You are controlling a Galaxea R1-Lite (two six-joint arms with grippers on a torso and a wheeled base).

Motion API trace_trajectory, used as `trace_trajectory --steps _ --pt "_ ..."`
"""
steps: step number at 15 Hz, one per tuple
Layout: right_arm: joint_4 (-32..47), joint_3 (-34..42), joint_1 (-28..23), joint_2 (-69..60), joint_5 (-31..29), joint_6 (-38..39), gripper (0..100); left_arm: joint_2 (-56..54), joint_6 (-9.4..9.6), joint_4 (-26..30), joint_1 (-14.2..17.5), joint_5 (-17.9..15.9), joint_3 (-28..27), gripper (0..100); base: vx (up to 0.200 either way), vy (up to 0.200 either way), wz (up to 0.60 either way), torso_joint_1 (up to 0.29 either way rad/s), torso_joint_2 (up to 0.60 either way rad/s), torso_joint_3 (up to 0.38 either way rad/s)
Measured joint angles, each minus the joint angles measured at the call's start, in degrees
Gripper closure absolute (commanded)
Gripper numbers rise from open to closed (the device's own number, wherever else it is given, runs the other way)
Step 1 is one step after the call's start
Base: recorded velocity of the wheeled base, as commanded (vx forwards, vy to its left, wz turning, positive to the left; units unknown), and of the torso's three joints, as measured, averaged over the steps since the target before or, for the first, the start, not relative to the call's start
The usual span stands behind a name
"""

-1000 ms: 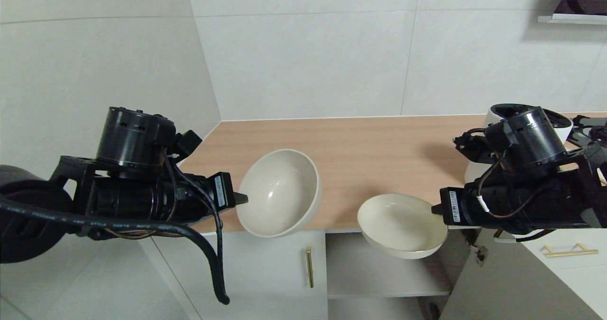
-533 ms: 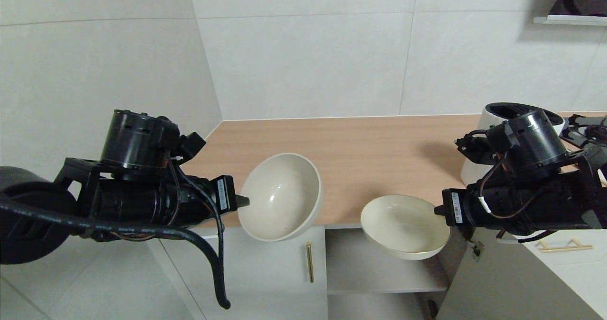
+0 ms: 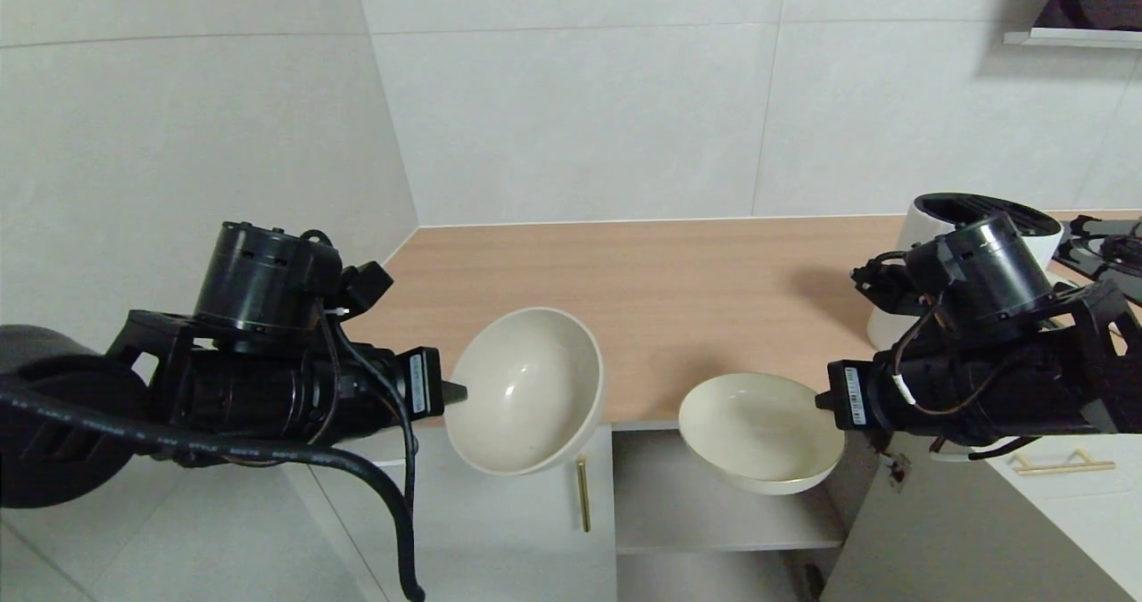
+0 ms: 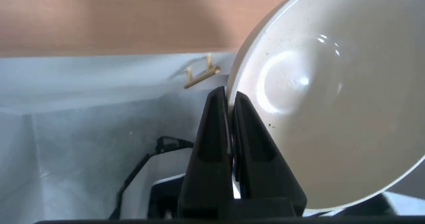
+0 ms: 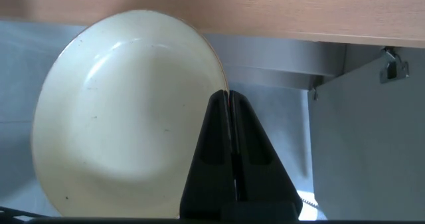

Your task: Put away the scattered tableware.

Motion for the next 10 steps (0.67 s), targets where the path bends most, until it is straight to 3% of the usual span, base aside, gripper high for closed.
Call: trace_trajectory --steps 5,10 --pt "-4.74 3.67 0.22 0.04 0.22 -3.89 100 -0.11 2.52 1.61 -0.98 -0.05 0.96 100 0.000 0.000 0.00 -0.014 0.03 0.022" --pt "-4.85 4.69 0.38 0.28 0.33 -4.35 100 0.22 2.55 1.56 -1.68 -0.05 1.34 100 0.000 0.000 0.00 -0.184 0.43 0.242"
